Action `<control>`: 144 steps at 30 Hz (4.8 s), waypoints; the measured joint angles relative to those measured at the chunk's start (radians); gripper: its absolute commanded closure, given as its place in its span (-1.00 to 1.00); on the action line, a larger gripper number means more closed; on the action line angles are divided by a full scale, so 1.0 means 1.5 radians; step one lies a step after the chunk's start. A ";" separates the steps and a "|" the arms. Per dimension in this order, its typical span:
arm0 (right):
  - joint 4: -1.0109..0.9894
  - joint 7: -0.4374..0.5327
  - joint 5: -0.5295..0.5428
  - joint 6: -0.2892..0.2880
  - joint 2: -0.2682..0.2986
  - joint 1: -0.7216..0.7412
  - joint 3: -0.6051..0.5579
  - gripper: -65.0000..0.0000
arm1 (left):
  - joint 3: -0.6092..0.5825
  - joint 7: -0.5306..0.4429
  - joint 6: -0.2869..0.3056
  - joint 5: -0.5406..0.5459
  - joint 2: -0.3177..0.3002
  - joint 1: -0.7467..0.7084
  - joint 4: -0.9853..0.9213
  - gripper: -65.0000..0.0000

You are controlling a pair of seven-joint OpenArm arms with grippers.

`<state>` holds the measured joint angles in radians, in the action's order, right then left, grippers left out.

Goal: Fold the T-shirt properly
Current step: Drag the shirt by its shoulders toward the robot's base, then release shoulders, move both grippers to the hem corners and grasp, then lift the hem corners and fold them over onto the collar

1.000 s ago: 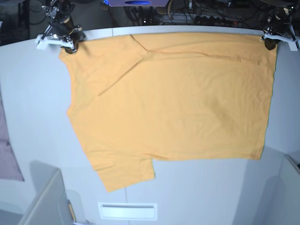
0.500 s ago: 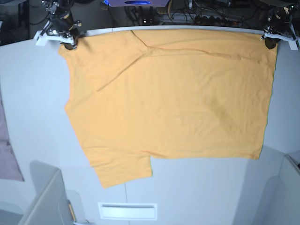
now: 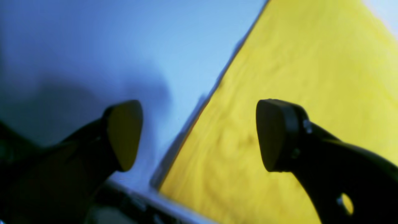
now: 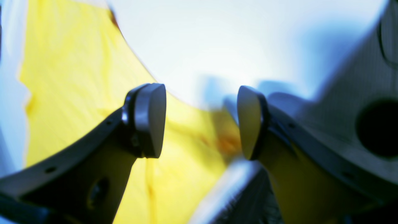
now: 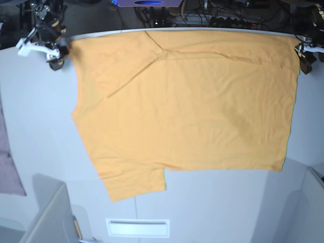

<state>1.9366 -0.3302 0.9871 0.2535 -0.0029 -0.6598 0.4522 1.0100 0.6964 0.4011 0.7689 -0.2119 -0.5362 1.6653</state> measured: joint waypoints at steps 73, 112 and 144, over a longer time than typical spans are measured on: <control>-1.189 0.078 0.000 -0.297 0.125 0.977 -0.587 1.00 | -0.207 -0.002 -0.075 -0.408 -0.123 0.556 -0.397 -0.48; -1.172 0.073 -0.001 -0.297 0.136 0.967 -0.587 1.00 | -0.524 -0.316 -0.072 -0.433 -0.165 0.839 -0.966 1.00; -0.518 -0.100 0.000 -0.134 0.244 0.629 -0.377 1.00 | -0.401 -0.101 -0.041 -0.268 -0.147 0.456 -0.305 1.00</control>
<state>1.1591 -0.4805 0.9874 0.0528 0.3634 0.2832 -0.1127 0.4091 0.5442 0.3401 0.3676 -0.4320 0.1478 1.2083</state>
